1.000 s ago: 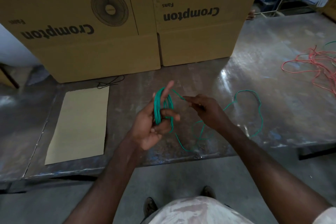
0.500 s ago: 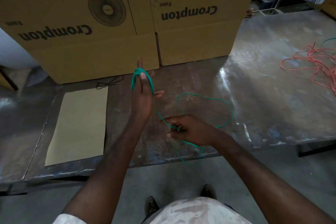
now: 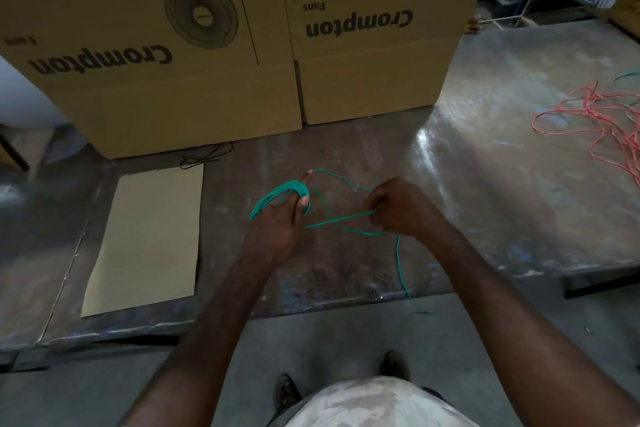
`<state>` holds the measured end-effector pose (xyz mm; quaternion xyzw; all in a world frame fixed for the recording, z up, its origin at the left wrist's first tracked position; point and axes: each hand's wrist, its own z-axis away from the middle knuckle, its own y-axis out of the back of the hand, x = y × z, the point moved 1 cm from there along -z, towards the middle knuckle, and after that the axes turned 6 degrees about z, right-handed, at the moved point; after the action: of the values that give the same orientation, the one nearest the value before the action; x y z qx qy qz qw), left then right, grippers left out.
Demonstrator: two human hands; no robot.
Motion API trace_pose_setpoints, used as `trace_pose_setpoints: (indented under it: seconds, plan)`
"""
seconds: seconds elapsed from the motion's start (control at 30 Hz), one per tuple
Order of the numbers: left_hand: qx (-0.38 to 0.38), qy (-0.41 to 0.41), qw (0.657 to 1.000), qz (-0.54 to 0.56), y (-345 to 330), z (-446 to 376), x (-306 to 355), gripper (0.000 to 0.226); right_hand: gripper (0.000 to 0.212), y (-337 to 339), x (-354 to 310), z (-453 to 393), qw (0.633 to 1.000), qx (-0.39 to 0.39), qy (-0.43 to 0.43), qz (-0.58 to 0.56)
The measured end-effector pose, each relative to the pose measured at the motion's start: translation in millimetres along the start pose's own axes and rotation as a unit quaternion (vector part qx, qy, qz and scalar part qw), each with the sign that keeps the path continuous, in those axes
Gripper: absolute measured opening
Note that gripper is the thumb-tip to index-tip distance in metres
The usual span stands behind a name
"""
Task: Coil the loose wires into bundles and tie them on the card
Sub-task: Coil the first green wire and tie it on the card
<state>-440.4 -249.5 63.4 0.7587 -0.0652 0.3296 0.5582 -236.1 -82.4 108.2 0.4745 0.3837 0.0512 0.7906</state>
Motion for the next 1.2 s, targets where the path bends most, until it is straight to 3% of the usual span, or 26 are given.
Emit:
trace_pose_setpoints:
  seconds: [0.1, 0.27, 0.37, 0.47, 0.53, 0.6, 0.63, 0.7, 0.83, 0.9, 0.93, 1.0, 1.1, 1.2]
  plan:
    - [0.017, 0.010, 1.000, -0.004, 8, -1, -11, 0.057, 0.022, 21, 4, -4, 0.992, -0.007, -0.056, -0.116]
    - [0.025, 0.043, 0.999, 0.010, 11, 5, -38, 0.060, 0.012, 53, 4, -1, 0.944, 0.099, -0.058, -0.308]
    - [0.011, 0.065, 0.997, 0.046, 5, 13, -49, 0.060, 0.026, 63, -1, 0, 0.898, 0.048, -0.021, -0.436]
    - [-0.035, 0.121, 0.974, 0.189, -5, 18, -44, 0.042, 0.014, 70, 1, -4, 0.867, -0.009, -0.009, -0.499]
    - [-0.105, 0.197, 0.932, 0.285, -7, 23, -25, 0.059, 0.015, 69, 5, -11, 0.848, -0.007, -0.019, -0.530]
    - [-0.209, 0.242, 0.856, 0.407, -6, 33, -1, 0.087, 0.021, 64, 11, -20, 0.830, 0.022, -0.036, -0.557]
    - [-0.254, 0.241, 0.811, 0.469, -3, 39, 12, 0.088, 0.021, 61, 15, -24, 0.823, 0.041, -0.046, -0.564]
    - [-0.304, 0.217, 0.741, 0.558, 3, 49, 36, 0.064, 0.015, 51, 23, -32, 0.822, 0.076, -0.067, -0.560]
    - [-0.286, 0.170, 0.604, 0.725, 13, 56, 68, 0.055, 0.013, 14, 33, -33, 0.868, 0.098, -0.110, -0.473]
    - [-0.246, 0.138, 0.560, 0.779, 20, 45, 72, 0.056, 0.007, -8, 35, -27, 0.903, 0.072, -0.124, -0.406]
    - [-0.220, 0.120, 0.556, 0.793, 24, 36, 72, 0.056, 0.008, -18, 33, -23, 0.917, 0.051, -0.121, -0.376]
    - [-0.155, 0.091, 0.589, 0.788, 37, 17, 72, 0.054, 0.004, -37, 21, -10, 0.936, -0.002, -0.097, -0.339]
    - [-0.058, 0.066, 0.669, 0.738, 55, -11, 72, 0.050, 0.011, -60, -7, 16, 0.933, -0.107, -0.017, -0.342]
    - [0.000, 0.049, 0.788, 0.613, 66, -33, 71, 0.050, 0.016, -65, -25, 29, 0.926, -0.144, 0.061, -0.342]
